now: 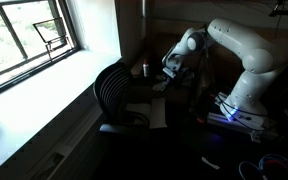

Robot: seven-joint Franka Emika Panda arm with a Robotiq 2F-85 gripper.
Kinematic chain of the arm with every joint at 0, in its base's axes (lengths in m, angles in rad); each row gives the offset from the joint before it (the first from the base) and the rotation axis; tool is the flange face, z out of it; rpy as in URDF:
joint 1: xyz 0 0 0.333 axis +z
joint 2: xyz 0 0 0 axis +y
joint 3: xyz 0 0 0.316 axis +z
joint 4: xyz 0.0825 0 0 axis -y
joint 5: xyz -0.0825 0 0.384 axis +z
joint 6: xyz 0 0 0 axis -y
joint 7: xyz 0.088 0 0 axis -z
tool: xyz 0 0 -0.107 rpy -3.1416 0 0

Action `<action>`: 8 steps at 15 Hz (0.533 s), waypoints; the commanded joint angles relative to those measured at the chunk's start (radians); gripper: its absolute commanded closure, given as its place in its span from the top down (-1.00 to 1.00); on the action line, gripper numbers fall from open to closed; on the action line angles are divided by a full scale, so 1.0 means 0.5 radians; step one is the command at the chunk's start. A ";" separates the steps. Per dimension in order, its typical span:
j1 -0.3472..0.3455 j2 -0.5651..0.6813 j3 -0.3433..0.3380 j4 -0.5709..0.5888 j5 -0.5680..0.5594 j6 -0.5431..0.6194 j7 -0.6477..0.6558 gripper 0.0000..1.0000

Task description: Move the white garment on the left side of the sofa to the right

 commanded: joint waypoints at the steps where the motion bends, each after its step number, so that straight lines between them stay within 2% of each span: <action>1: -0.077 0.014 -0.071 0.036 -0.125 -0.249 0.096 0.48; 2: -0.059 0.011 -0.018 0.020 -0.088 -0.134 0.041 0.41; 3: -0.074 0.013 -0.030 0.020 -0.098 -0.147 0.051 -0.06; 4: -0.077 0.013 -0.030 0.020 -0.098 -0.145 0.050 0.06; 5: -0.073 0.013 -0.027 0.020 -0.097 -0.144 0.050 0.71; 7: -0.064 0.025 0.007 0.018 -0.041 0.016 0.014 0.96; 8: -0.071 0.034 0.030 0.027 -0.019 0.095 -0.007 0.99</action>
